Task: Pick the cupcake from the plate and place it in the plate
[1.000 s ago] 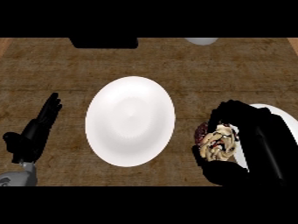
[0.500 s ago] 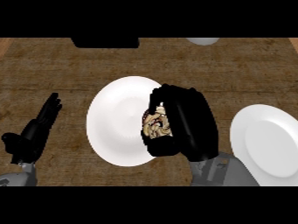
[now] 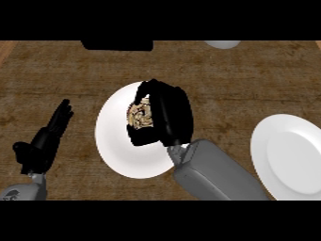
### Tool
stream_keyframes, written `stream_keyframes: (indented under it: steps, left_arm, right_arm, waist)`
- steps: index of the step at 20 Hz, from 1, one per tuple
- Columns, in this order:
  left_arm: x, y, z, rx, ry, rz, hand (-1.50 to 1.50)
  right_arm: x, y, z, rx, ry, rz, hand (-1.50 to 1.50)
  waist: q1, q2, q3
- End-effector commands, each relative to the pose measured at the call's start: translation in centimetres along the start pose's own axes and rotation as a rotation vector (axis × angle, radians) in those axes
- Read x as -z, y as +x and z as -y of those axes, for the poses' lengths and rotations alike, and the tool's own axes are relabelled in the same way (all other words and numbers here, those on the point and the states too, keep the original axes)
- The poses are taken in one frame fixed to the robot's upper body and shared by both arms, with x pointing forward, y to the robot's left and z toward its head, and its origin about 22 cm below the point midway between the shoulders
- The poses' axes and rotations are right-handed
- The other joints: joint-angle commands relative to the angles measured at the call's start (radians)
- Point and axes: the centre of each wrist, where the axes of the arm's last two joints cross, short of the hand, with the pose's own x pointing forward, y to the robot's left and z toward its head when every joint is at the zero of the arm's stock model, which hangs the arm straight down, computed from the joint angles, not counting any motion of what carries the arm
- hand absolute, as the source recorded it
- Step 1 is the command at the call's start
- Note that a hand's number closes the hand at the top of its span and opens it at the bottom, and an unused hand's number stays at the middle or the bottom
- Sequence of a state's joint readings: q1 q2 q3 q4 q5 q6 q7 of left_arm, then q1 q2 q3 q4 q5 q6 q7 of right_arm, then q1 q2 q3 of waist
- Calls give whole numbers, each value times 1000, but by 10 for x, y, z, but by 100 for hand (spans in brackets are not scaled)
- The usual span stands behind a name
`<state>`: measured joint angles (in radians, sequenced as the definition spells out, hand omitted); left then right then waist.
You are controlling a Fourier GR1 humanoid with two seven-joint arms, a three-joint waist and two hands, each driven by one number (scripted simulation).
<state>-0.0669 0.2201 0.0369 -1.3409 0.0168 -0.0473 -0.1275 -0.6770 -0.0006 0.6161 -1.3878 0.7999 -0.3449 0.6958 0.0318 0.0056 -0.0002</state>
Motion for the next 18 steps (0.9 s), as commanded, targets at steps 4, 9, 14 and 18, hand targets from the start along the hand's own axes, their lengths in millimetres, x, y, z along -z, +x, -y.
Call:
stream_keyframes:
  steps: [4,9,14,18]
  left_arm:
    - [14,7,-14,-14,-11,-11,0]
    - [17,14,-7,2,-7,15,0]
    - [3,-1,0,5,6,-6,0]
    - [-5,8,-12,0,16,-20,0]
  right_arm:
    - [14,8,-36,53,-13,-151,-150]
    - [15,-2,-42,202,-36,-181,-150]
    - [18,-19,-25,420,-237,-180,-150]
    - [17,-32,2,575,-237,-191,-150]
  waist:
    - [1,0,0]
    - [-2,-1,0]
    - [-17,-1,2]
    - [-24,-4,2]
